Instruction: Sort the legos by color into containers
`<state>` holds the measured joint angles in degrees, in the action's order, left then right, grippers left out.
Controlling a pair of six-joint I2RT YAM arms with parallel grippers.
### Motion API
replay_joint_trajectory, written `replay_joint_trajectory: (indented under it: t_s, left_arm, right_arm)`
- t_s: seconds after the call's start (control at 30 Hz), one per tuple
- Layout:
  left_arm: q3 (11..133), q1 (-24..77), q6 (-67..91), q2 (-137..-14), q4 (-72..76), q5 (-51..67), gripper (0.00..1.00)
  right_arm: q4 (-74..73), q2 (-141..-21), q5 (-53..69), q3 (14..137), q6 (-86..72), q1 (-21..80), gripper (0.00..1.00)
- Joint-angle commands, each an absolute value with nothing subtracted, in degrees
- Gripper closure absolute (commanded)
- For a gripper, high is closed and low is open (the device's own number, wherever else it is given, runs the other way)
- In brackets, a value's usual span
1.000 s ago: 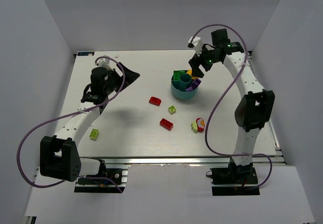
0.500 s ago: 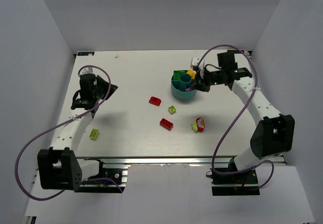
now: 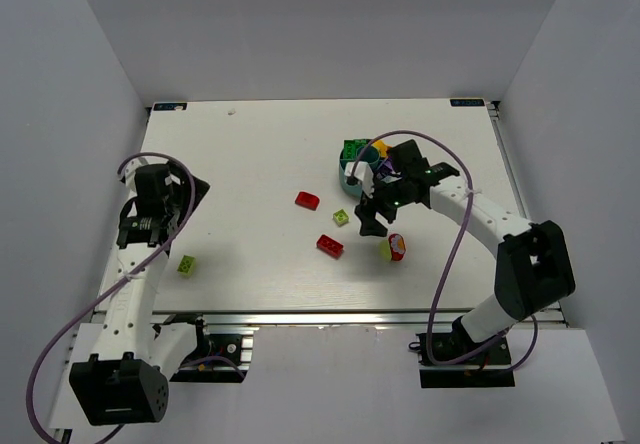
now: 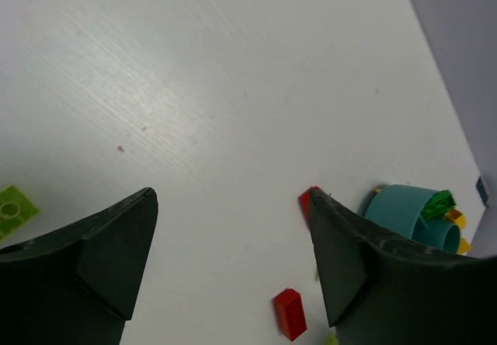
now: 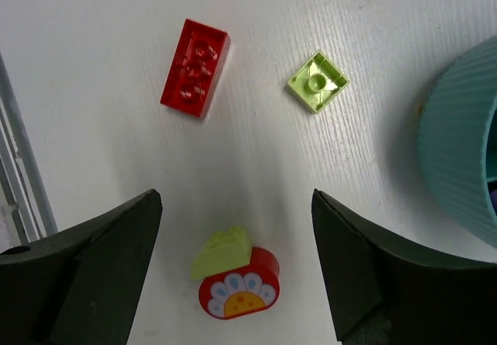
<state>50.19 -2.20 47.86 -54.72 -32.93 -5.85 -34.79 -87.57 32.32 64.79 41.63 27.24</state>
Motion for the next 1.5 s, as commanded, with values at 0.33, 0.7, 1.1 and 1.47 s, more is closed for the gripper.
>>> replay_joint_trajectory:
  t_s: [0.33, 0.7, 1.1, 1.47]
  left_arm:
    - [52.91, -2.64, 50.8, -52.56, -46.05, -6.24, 0.09]
    - [51.68, -2.64, 47.82, -50.72, -44.74, -5.36, 0.09]
    - [45.89, -2.72, 51.32, -39.03, -47.19, -2.99, 0.1]
    - [46.23, -2.64, 53.26, -36.03, -50.28, -3.43, 0.1]
  right_arm:
    - [-9.15, -98.43, 23.38, 74.96, 26.8, 37.7, 0.1]
    - [-23.98, -116.8, 21.1, 102.82, 24.52, 39.02, 0.11]
    - [-33.39, -128.31, 11.7, 113.02, 26.01, 42.8, 0.11]
    - [-36.91, -133.68, 5.62, 117.07, 30.14, 43.42, 0.13]
